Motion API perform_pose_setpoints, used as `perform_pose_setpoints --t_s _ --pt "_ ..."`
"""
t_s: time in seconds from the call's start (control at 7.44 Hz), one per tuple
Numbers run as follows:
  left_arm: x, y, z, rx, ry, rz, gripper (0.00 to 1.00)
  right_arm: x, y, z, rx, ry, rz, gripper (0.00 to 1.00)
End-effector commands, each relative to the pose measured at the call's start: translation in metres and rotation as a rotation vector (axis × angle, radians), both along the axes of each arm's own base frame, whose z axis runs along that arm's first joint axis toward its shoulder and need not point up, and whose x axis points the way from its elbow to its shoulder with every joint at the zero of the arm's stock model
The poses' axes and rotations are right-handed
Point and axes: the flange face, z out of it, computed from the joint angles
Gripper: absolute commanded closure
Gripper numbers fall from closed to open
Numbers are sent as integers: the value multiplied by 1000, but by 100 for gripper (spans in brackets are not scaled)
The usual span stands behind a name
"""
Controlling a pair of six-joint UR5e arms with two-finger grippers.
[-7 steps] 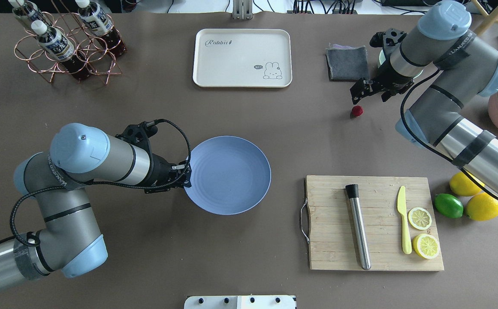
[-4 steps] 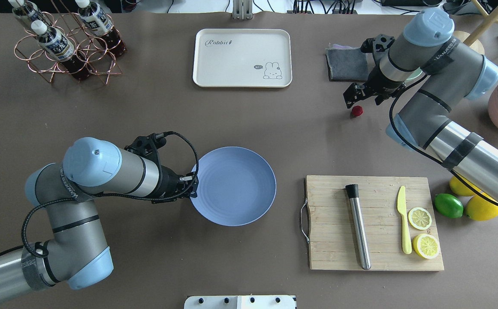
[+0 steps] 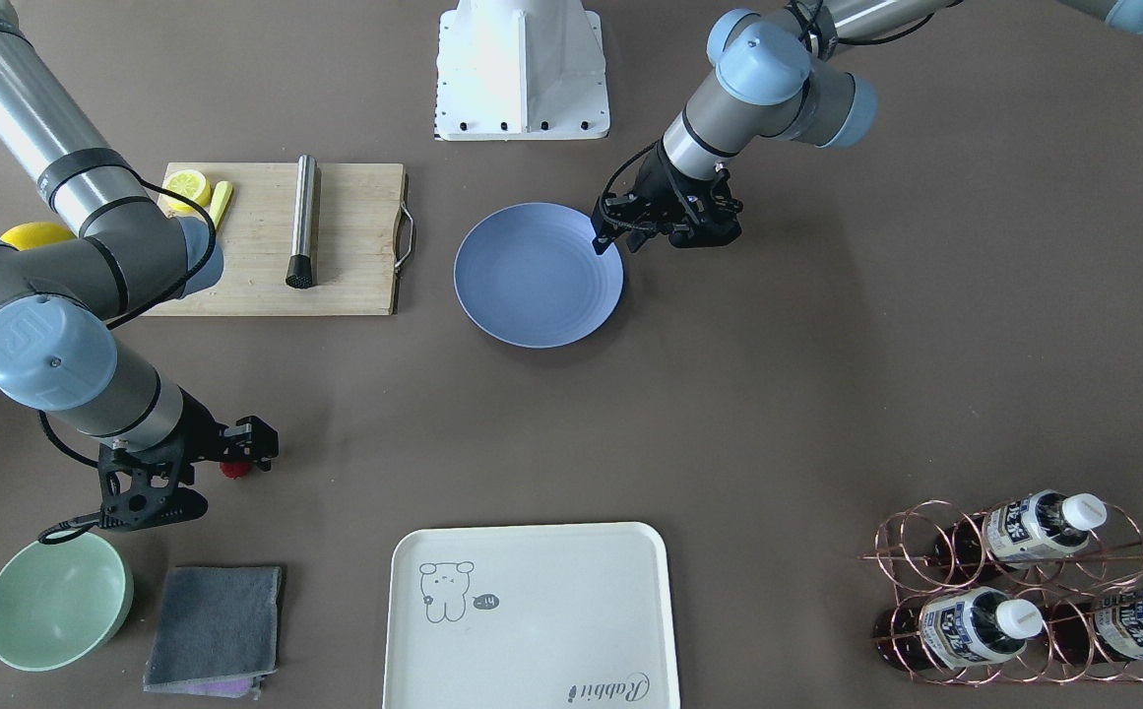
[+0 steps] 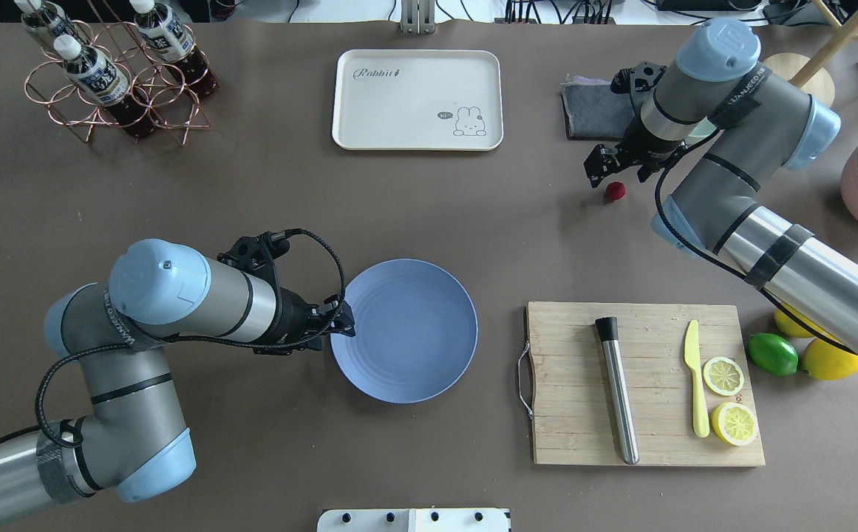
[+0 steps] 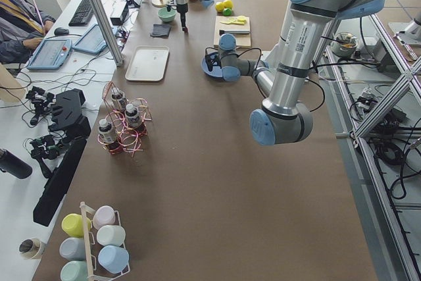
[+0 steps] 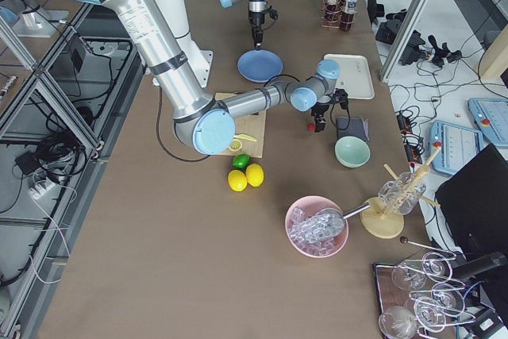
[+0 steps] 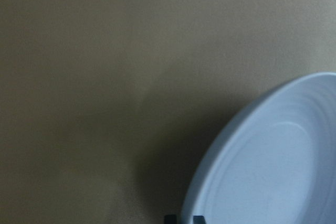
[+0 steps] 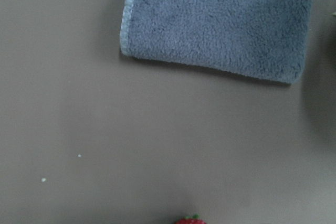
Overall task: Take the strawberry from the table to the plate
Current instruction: 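Lower the right gripper onto the red strawberry and close it, then carry the strawberry over the blue plate with the right gripper while the left arm withdraws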
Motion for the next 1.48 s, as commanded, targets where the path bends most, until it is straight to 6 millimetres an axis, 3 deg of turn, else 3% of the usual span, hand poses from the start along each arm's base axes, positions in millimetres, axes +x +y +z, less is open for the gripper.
perform_pose_setpoints --t_s 0.0,0.27,0.4,0.54,0.81,0.94,1.08,1.34 --pt "-3 -1 -3 1 5 -4 3 -4 5 6 -3 10 -5 30" --pt "-7 -1 -5 1 11 -8 3 -12 11 9 -7 13 -16 46" --pt "-10 -1 -5 1 11 -9 3 -13 12 9 -7 13 -18 60" --pt "-12 0 -7 0 10 -9 3 -12 11 4 1 6 -18 96" --pt "-13 0 -8 0 8 -12 3 -6 6 0 13 1 -16 100" --pt "-19 -2 -12 4 16 -20 3 -4 8 -29 32 -34 -10 100" --pt "-47 -14 -16 4 11 -47 3 -1 19 -63 15 -86 27 100" --pt "-97 -36 21 67 -61 -14 3 -32 62 -111 -47 -157 63 100"
